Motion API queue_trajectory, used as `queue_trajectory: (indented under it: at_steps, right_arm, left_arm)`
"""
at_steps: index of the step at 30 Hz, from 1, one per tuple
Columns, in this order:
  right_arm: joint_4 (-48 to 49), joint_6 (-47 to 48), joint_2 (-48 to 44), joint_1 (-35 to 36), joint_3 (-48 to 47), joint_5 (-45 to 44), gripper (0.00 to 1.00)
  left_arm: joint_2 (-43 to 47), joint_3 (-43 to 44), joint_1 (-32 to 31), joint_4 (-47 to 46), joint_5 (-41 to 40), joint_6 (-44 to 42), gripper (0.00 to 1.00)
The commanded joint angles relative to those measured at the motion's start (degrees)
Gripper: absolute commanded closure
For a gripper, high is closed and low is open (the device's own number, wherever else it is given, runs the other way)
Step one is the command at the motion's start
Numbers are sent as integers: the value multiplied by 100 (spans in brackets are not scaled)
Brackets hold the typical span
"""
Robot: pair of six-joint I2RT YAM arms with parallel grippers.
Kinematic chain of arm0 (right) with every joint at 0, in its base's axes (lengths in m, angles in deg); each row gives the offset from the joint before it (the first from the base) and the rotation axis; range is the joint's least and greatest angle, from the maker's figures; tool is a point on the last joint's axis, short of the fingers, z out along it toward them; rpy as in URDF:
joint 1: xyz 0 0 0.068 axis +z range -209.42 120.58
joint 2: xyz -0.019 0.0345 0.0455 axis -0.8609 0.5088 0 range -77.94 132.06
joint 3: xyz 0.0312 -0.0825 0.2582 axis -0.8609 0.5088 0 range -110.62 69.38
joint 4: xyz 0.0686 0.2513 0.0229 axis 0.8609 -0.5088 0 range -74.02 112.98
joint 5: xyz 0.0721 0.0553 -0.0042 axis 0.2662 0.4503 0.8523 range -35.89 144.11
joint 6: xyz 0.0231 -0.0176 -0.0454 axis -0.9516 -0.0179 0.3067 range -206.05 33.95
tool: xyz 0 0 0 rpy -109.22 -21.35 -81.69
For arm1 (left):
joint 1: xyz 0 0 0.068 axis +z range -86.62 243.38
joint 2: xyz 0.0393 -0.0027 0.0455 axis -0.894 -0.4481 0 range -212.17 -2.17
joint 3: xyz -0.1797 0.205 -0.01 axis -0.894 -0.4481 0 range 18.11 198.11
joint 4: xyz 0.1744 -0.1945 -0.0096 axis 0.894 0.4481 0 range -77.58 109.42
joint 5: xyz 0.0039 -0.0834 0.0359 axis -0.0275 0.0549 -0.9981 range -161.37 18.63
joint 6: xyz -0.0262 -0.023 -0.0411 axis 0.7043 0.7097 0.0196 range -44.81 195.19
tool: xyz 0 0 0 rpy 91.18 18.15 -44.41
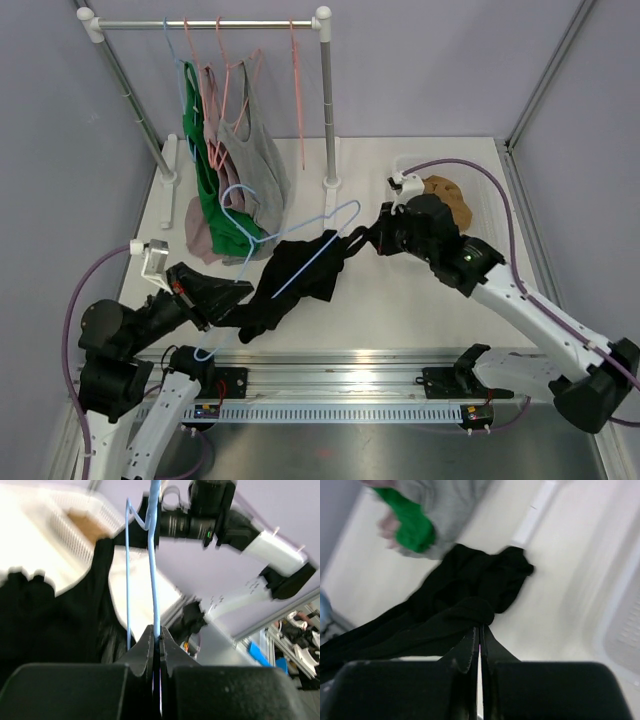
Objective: Remove the tank top from the hanger
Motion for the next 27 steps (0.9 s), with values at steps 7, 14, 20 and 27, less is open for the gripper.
queue_trajectory:
  at_steps: [7,14,20,27]
  right_arm:
    - [205,-403,-1831,-2,-13,2847,100]
    - [-1334,238,-2008,-2,-92,2329,100]
    - [-1413,335,-2368,-2,22,2392,100]
    - [-1167,72,-2922,-2,172,1098,100]
  left_arm:
    - [-629,292,-7,-4388,-934,427,100]
    - [-1694,636,-7,-5862,-2101,-470,100]
    - [-1931,57,-16,-7139,-3009,-936,100]
    - [-2107,-595,-25,-7951,-3062,-769,100]
